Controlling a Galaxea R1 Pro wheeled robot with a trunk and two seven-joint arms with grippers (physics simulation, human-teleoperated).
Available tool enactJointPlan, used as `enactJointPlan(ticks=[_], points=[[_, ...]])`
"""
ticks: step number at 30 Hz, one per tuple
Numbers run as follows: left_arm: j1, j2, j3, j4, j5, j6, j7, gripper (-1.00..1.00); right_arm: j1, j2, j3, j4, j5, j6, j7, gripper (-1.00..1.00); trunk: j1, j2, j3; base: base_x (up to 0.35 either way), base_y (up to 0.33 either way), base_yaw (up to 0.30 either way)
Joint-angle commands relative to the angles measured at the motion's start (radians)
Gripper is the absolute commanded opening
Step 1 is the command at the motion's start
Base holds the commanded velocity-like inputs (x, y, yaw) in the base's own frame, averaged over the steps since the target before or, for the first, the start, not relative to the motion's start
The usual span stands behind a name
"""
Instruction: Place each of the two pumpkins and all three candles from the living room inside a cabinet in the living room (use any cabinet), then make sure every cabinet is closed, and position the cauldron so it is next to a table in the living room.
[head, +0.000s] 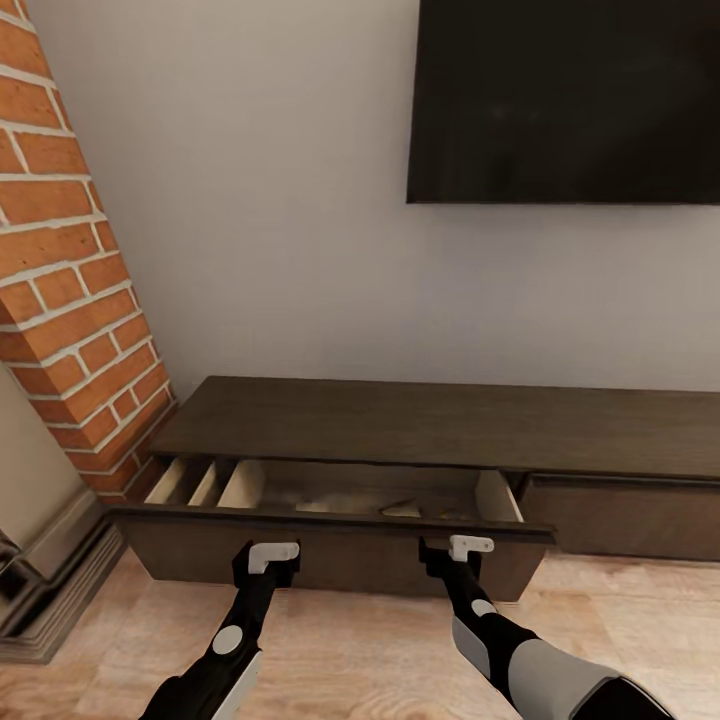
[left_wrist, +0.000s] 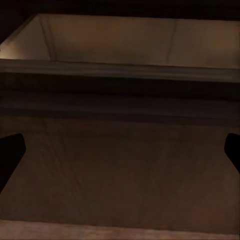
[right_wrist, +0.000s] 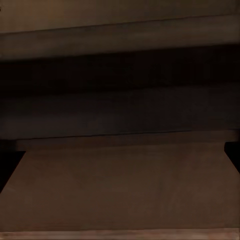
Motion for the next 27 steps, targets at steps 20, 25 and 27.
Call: enactJointPlan(ticks=[20,25,27], points=[[-0.001,0.003,-0.008,0.0,0.008,-0.004,0.008,1.0,-0.001,0.001,0.019,0.0,0.003,-0.001,-0.006,1.0,0.0,0.0,-0.001,0.234,0.0,0.0],[-0.001,0.003,-0.008,0.0,0.007,-0.005,0.009,1.0,-0.001,0.001,0.019,-0.001,0.003,-0.001,-0.006,1.0,0.0,0.0,-0.001,0.078,0.0,0.0],[-0.001,0.003,-0.008,0.0,0.006,-0.005,0.008,1.0,-0.001,0.001,0.019,0.0,0.003,-0.001,-0.006,1.0,0.0,0.0,-0.001,0.014,0.0,0.0]])
